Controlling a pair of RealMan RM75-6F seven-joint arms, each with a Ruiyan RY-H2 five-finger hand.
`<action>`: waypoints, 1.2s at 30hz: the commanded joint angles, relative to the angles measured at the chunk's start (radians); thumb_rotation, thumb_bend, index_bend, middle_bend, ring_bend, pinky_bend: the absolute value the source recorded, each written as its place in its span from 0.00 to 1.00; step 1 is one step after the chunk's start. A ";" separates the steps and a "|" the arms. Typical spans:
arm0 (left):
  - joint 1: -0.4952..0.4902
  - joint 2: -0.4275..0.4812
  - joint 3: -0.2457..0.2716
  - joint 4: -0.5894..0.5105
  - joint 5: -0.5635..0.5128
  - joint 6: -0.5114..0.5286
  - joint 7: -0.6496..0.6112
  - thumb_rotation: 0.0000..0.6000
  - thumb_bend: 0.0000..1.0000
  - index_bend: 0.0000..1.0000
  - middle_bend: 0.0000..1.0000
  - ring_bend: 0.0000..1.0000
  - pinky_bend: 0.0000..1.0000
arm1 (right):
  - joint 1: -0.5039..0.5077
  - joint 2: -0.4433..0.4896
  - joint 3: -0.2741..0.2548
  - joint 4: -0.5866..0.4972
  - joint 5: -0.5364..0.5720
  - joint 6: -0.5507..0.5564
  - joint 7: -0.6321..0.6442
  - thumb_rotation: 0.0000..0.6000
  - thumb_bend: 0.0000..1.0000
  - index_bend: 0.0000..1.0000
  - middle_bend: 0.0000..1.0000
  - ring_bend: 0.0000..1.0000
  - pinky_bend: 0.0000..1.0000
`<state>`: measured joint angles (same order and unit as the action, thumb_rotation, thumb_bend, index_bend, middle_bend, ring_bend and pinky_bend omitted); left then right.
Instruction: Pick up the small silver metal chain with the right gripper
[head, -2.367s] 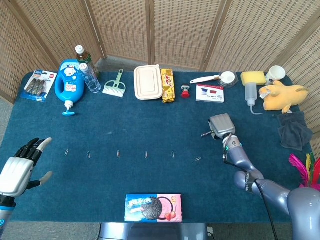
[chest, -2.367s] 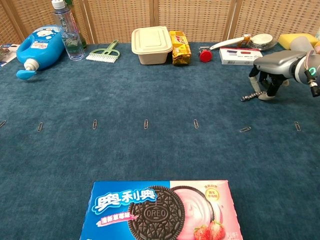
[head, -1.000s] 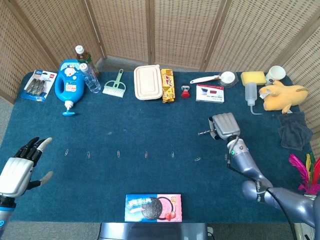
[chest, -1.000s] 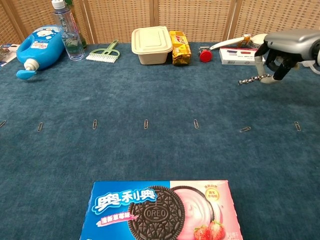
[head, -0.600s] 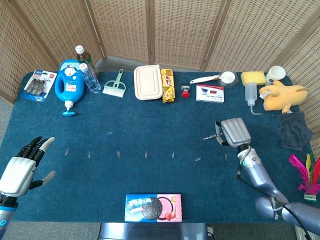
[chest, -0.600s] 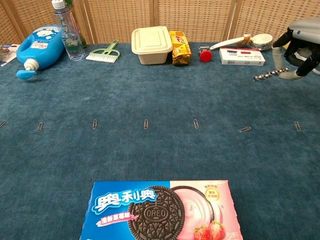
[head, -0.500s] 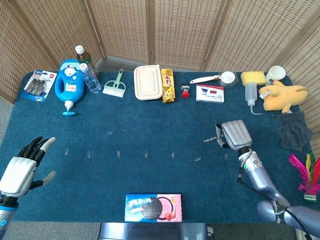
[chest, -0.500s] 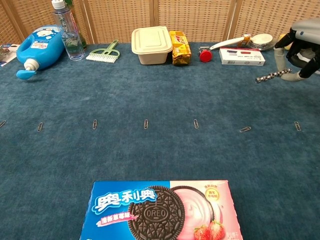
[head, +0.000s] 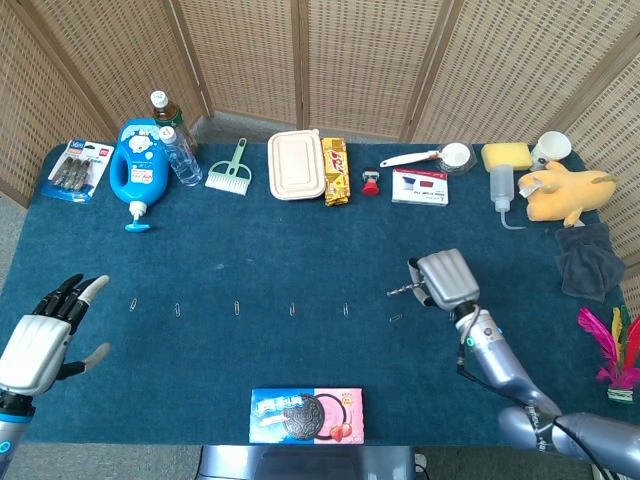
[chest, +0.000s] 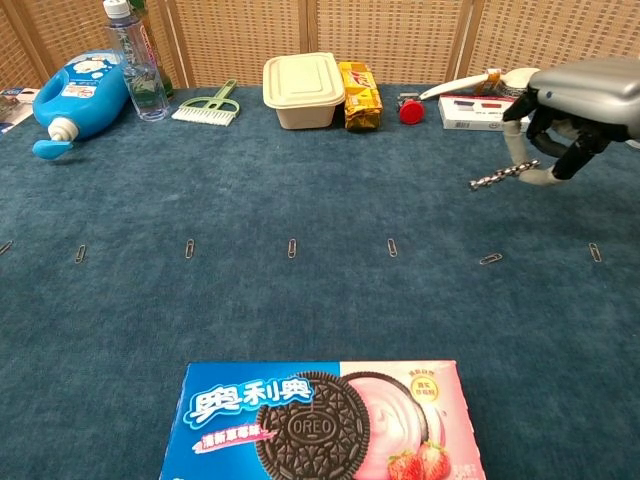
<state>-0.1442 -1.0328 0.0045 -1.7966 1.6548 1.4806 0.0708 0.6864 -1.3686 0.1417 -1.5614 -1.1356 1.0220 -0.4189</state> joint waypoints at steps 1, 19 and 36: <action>0.001 -0.002 0.002 0.002 0.002 0.001 -0.003 1.00 0.42 0.00 0.15 0.08 0.18 | 0.019 -0.034 0.006 0.017 0.010 -0.011 -0.029 1.00 0.45 0.70 0.87 0.93 0.74; 0.006 -0.009 0.006 0.036 -0.011 -0.004 -0.031 1.00 0.42 0.00 0.15 0.07 0.18 | 0.102 -0.197 0.001 0.152 0.089 -0.084 -0.167 1.00 0.45 0.69 0.87 0.93 0.75; -0.003 -0.020 0.003 0.056 -0.022 -0.019 -0.043 1.00 0.42 0.00 0.15 0.07 0.18 | 0.123 -0.228 -0.016 0.169 0.114 -0.093 -0.228 1.00 0.45 0.68 0.87 0.93 0.74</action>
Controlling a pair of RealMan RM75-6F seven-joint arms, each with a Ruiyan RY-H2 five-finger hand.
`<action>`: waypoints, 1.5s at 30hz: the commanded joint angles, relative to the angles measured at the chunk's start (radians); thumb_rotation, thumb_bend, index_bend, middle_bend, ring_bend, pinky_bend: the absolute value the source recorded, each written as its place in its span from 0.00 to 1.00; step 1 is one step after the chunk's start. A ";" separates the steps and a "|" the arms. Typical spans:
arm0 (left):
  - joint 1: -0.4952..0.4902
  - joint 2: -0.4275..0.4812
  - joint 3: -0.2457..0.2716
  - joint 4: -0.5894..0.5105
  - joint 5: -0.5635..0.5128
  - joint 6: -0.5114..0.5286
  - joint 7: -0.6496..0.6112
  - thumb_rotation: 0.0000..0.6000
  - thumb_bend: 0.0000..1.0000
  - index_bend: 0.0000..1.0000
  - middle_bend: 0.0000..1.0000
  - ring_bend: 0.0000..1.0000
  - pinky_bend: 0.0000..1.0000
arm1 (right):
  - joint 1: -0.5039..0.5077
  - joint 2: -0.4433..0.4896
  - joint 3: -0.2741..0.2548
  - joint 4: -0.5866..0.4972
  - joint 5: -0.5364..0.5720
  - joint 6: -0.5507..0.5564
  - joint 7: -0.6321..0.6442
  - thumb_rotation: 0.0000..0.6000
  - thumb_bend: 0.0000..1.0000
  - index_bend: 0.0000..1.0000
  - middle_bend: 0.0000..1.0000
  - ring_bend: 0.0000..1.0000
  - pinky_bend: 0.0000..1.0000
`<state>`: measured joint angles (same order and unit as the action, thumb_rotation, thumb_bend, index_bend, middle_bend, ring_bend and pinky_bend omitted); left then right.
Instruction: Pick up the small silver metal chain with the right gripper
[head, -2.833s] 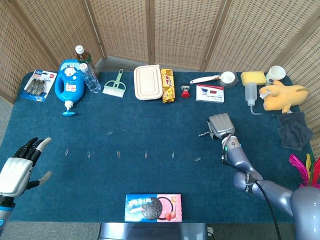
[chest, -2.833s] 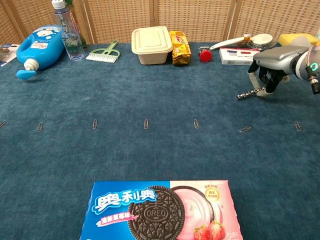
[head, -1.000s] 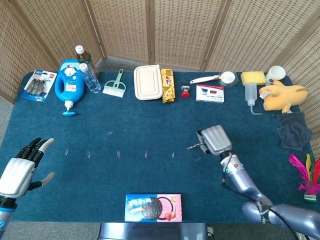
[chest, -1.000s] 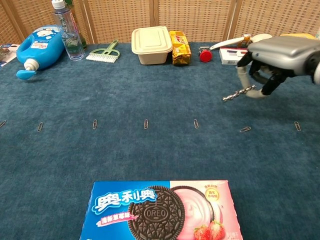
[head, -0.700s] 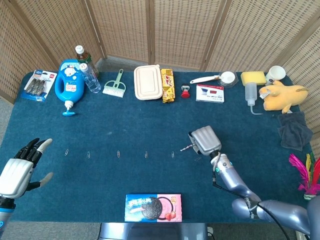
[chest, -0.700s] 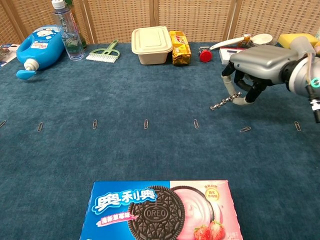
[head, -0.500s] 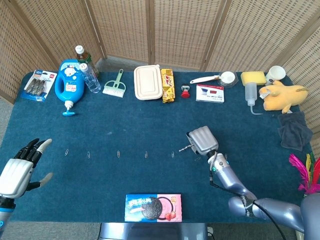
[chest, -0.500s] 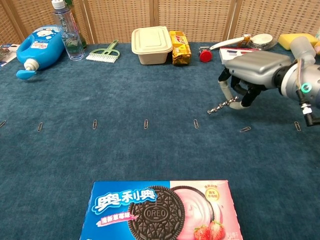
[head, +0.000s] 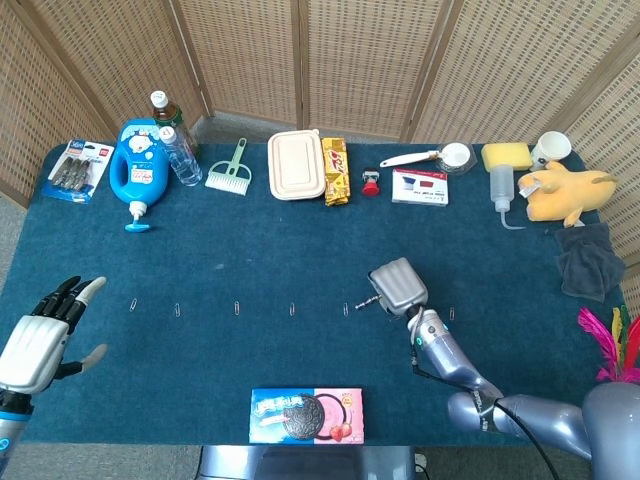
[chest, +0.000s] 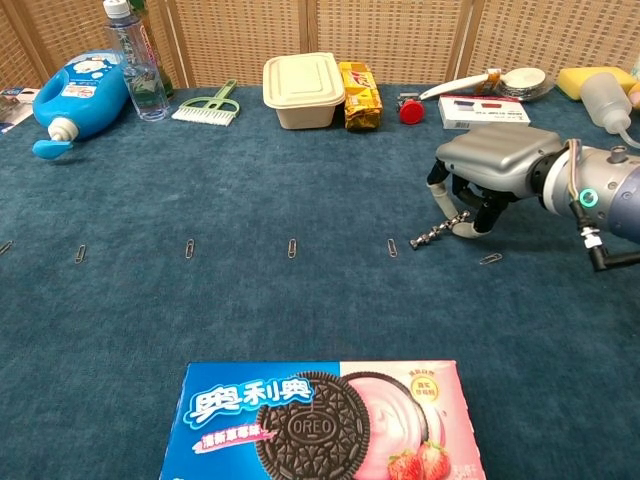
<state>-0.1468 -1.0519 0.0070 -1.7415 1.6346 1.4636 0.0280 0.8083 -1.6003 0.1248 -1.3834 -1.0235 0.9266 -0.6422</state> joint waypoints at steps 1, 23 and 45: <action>-0.001 -0.002 0.001 0.002 -0.001 -0.004 0.000 1.00 0.42 0.00 0.15 0.07 0.18 | 0.003 0.005 0.002 -0.014 0.003 0.004 -0.010 1.00 0.45 0.68 0.87 0.93 0.74; -0.001 -0.008 0.003 0.015 -0.001 -0.002 -0.013 1.00 0.42 0.00 0.15 0.07 0.18 | 0.040 0.000 0.025 -0.069 0.055 0.023 -0.072 1.00 0.45 0.66 0.86 0.93 0.74; -0.003 -0.016 0.009 0.016 0.003 -0.007 -0.016 1.00 0.42 0.00 0.15 0.07 0.18 | -0.016 0.136 0.068 -0.045 0.125 0.067 0.034 1.00 0.45 0.66 0.85 0.92 0.74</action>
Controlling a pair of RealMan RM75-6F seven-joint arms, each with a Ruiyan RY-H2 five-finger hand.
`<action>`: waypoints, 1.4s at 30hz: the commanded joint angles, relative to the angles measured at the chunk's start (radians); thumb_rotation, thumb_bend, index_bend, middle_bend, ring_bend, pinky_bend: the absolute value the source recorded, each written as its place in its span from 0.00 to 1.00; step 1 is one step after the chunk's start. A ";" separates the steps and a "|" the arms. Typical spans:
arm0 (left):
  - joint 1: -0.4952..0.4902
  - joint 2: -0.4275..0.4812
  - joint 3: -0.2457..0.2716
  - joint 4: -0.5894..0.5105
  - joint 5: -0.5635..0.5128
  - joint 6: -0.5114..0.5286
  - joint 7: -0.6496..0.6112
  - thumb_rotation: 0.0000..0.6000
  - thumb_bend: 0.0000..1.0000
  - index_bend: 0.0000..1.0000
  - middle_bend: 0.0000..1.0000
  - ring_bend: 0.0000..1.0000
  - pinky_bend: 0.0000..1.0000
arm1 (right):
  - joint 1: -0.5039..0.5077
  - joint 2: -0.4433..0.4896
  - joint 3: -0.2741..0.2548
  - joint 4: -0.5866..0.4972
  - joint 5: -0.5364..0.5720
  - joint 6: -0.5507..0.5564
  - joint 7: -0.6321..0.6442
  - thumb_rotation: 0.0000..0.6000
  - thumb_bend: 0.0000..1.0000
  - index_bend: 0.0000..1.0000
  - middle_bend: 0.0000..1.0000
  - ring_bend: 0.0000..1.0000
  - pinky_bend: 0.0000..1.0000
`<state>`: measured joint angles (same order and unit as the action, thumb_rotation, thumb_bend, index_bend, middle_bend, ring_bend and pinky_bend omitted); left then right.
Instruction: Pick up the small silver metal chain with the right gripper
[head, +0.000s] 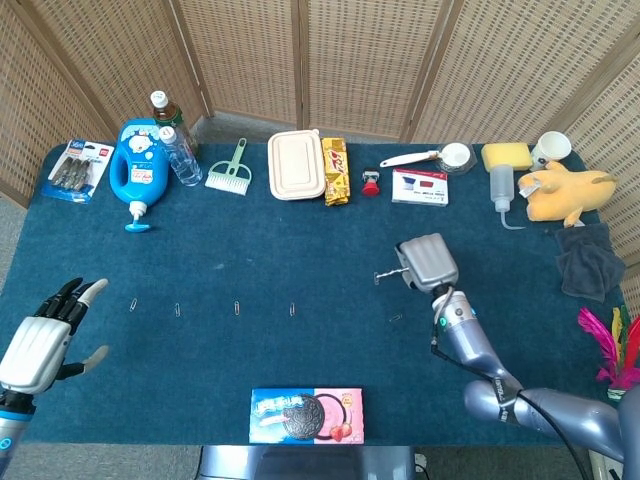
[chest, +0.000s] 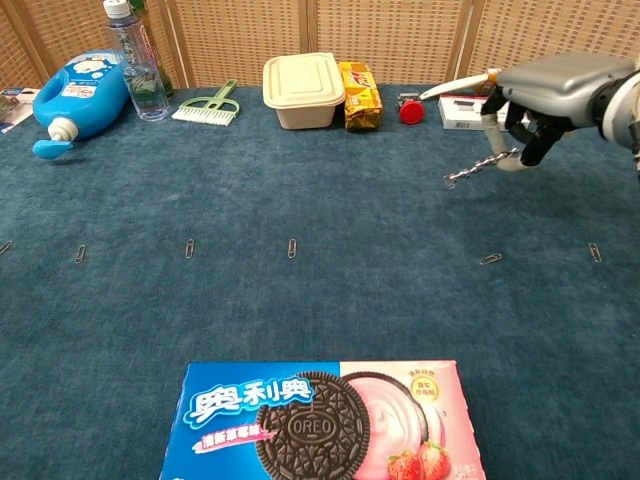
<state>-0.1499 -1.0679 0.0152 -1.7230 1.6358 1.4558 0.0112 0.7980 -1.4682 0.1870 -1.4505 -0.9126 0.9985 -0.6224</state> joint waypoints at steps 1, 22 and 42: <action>0.000 0.002 0.001 -0.006 0.004 0.002 0.001 1.00 0.42 0.00 0.15 0.07 0.18 | -0.006 0.003 0.009 0.039 0.024 -0.012 0.021 1.00 0.45 0.66 0.85 0.92 0.74; 0.008 0.012 0.008 -0.031 0.005 0.004 0.022 1.00 0.42 0.00 0.15 0.07 0.18 | -0.025 -0.002 0.018 0.179 0.045 -0.080 0.153 1.00 0.45 0.00 0.20 0.36 0.56; 0.047 -0.049 0.055 -0.016 -0.015 -0.010 0.015 1.00 0.42 0.00 0.15 0.07 0.18 | -0.299 0.136 -0.087 -0.094 -0.213 0.268 0.322 1.00 0.45 0.00 0.17 0.25 0.42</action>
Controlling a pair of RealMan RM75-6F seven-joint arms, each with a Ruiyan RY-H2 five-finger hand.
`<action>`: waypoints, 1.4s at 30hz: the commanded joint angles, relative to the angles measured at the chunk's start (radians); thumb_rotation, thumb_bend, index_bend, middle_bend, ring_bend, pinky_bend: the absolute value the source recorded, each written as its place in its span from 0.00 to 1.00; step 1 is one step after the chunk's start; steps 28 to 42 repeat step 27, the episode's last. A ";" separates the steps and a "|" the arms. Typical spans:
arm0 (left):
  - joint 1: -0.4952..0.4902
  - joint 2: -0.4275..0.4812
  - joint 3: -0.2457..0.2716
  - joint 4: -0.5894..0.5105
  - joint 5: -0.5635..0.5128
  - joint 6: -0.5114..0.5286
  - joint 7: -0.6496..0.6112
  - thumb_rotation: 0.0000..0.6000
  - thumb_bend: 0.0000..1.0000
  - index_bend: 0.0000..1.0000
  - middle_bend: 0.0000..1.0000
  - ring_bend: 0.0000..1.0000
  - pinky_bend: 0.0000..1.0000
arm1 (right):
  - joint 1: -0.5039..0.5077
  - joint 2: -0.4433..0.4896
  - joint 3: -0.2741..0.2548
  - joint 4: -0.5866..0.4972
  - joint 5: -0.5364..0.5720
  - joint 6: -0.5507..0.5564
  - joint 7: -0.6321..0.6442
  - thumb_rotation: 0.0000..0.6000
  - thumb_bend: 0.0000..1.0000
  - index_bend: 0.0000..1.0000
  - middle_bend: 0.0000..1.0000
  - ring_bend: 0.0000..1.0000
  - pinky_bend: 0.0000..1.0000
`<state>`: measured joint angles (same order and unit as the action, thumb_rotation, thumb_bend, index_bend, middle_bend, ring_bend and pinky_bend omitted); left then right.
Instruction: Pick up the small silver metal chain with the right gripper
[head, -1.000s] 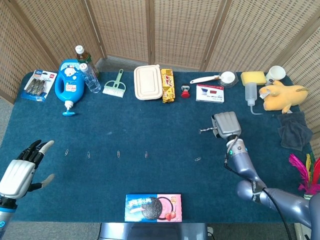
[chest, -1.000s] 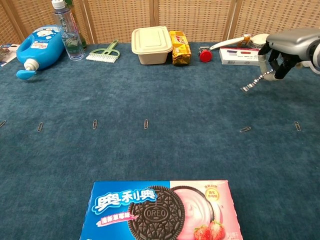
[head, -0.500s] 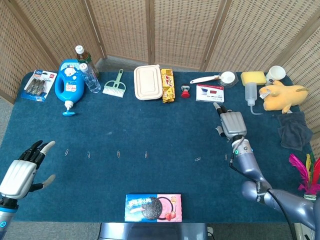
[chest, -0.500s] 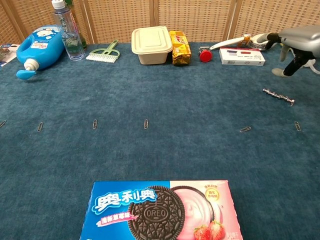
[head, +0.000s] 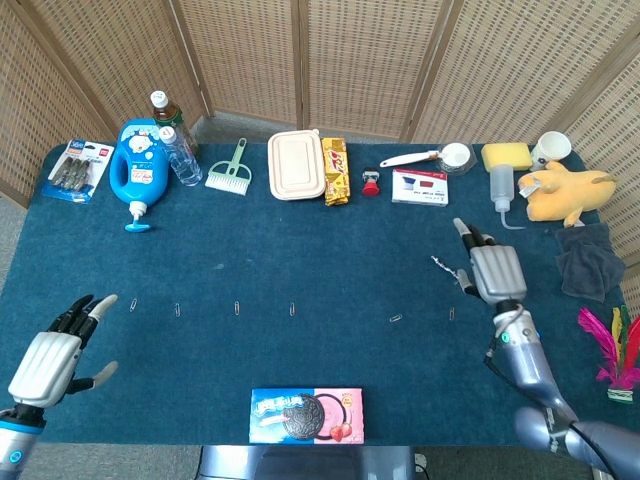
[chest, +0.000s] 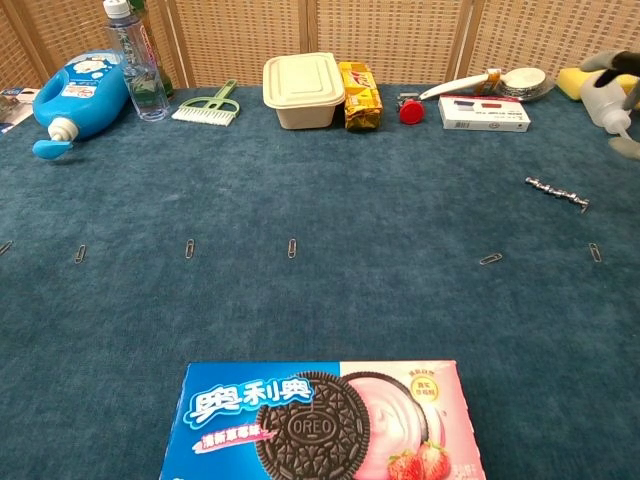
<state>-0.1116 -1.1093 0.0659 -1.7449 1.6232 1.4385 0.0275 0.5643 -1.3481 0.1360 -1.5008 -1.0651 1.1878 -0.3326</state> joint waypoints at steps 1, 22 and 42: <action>0.014 -0.011 0.006 0.010 0.000 0.014 -0.002 1.00 0.42 0.00 0.15 0.07 0.18 | -0.082 0.021 -0.044 -0.057 -0.073 0.099 0.036 1.00 0.45 0.00 0.17 0.24 0.41; 0.083 -0.051 0.011 0.001 0.046 0.130 0.022 1.00 0.42 0.00 0.15 0.07 0.18 | -0.319 0.057 -0.162 -0.168 -0.258 0.318 0.049 1.00 0.45 0.00 0.16 0.17 0.29; 0.090 -0.048 0.016 -0.006 0.046 0.129 0.032 1.00 0.42 0.00 0.15 0.07 0.18 | -0.344 0.056 -0.162 -0.159 -0.269 0.319 0.067 1.00 0.45 0.00 0.16 0.16 0.28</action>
